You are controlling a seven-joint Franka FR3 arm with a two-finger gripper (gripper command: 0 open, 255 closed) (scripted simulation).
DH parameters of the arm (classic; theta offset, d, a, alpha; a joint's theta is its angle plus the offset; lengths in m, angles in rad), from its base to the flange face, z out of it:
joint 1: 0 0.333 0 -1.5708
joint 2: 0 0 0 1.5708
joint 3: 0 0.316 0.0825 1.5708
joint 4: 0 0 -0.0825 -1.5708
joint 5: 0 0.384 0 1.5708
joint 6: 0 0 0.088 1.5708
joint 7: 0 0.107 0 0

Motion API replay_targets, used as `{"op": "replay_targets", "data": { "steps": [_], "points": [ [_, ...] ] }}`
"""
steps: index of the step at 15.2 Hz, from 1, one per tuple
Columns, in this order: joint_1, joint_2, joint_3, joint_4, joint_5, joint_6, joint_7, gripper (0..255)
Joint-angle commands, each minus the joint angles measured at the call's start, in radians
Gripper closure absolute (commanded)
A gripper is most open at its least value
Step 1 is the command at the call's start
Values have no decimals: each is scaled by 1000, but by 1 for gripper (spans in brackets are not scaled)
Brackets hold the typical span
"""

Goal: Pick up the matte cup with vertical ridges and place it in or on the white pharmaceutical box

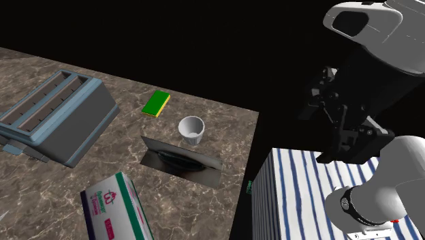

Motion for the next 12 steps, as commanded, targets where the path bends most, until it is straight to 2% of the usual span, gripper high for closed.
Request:
{"op": "replay_targets", "data": {
  "steps": [1,12],
  "points": [
    [0,0,0,0,0,0,0,0],
    [-22,332,-136,50,2,218,-102,0]
  ]
}}
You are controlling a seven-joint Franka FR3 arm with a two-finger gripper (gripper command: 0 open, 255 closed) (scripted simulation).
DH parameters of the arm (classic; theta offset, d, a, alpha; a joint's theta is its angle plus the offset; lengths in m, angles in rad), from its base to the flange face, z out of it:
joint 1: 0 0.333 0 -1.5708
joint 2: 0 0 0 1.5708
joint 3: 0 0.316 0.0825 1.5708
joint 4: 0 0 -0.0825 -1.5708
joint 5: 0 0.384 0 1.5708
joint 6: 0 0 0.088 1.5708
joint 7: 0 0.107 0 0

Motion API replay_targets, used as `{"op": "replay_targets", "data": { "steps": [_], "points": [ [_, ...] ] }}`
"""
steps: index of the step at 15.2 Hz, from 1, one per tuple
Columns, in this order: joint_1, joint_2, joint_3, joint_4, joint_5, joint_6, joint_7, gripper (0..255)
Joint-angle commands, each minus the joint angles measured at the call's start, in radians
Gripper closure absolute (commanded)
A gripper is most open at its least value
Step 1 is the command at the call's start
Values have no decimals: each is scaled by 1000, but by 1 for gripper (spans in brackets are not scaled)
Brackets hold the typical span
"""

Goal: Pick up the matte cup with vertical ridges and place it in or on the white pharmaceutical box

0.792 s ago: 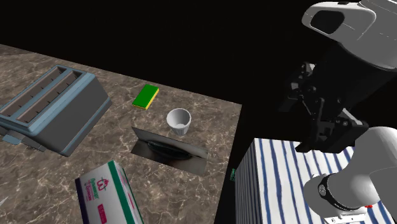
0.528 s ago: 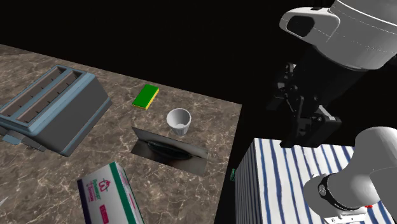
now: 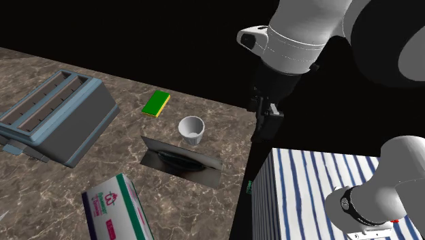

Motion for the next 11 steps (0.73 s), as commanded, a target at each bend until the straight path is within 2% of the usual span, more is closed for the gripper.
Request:
{"op": "replay_targets", "data": {
  "steps": [1,11],
  "points": [
    [-2,66,-24,13,8,40,-20,0],
    [-16,434,-133,188,111,151,-144,0]
  ]
}}
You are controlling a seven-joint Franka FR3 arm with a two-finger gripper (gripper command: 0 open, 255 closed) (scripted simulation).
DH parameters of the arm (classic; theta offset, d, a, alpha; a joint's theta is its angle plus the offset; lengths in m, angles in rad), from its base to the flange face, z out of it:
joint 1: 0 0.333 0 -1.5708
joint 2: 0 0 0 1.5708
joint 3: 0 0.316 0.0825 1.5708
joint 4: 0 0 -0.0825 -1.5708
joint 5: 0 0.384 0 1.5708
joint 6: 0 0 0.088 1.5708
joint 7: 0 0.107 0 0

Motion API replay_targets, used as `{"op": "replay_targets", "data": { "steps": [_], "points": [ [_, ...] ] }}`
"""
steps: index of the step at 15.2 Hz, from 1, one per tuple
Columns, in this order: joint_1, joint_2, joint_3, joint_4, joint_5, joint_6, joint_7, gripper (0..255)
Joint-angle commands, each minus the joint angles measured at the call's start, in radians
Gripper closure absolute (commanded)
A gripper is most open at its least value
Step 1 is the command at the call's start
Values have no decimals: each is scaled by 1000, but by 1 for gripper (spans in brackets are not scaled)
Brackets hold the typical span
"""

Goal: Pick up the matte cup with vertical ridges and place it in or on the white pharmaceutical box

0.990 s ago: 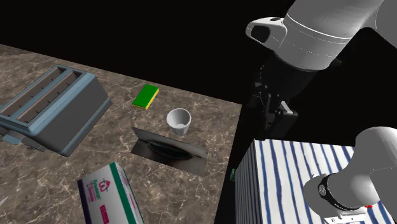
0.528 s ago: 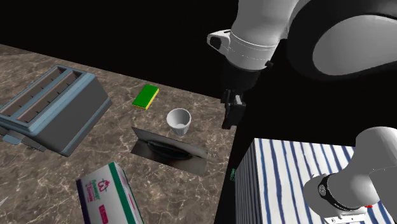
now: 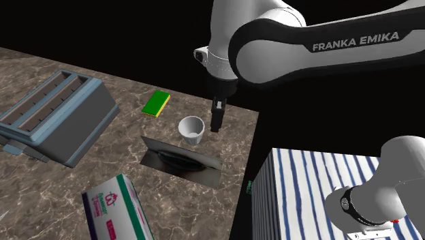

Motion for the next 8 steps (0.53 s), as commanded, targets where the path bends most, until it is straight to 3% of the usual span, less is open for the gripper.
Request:
{"op": "replay_targets", "data": {
  "steps": [1,8],
  "points": [
    [-10,74,-21,47,28,6,-32,0],
    [-64,357,-50,248,146,10,-119,0]
  ]
}}
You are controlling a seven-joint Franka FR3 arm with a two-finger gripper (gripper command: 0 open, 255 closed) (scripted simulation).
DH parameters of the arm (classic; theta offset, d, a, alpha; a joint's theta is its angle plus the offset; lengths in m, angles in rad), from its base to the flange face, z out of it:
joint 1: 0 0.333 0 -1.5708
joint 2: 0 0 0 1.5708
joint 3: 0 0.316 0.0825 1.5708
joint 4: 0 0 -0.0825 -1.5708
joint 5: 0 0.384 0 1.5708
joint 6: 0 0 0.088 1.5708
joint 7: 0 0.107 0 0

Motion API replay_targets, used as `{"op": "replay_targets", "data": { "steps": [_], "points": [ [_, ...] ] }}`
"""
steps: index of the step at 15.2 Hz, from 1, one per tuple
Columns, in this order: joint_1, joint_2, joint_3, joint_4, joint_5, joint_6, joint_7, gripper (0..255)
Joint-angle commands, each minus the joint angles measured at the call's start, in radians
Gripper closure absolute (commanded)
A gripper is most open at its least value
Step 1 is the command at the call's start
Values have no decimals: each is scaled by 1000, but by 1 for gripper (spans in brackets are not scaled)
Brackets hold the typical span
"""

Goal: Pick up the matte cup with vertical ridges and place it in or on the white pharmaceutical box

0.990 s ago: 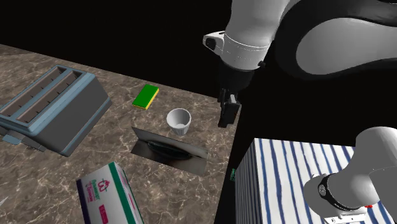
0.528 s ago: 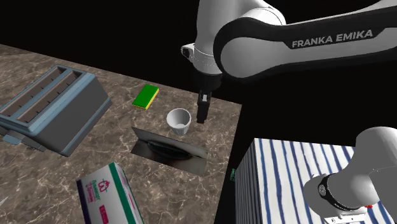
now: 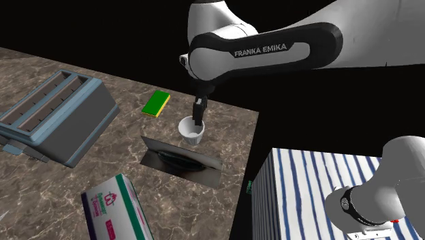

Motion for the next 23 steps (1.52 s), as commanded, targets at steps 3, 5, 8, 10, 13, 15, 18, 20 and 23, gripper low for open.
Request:
{"op": "replay_targets", "data": {
  "steps": [3,5,8,10,13,15,18,20,23],
  "points": [
    [-49,174,-1,143,68,-14,-41,0],
    [-60,215,3,169,83,-8,-48,0],
    [-58,228,9,147,92,25,-54,0],
    [-56,238,13,134,98,47,-58,0],
    [-55,246,16,125,104,64,-61,0],
    [-55,246,16,125,104,64,-61,0],
    [-55,246,16,125,104,64,-61,0],
    [-55,246,16,125,104,64,-61,0],
    [-55,246,16,125,104,64,-61,255]
  ]
}}
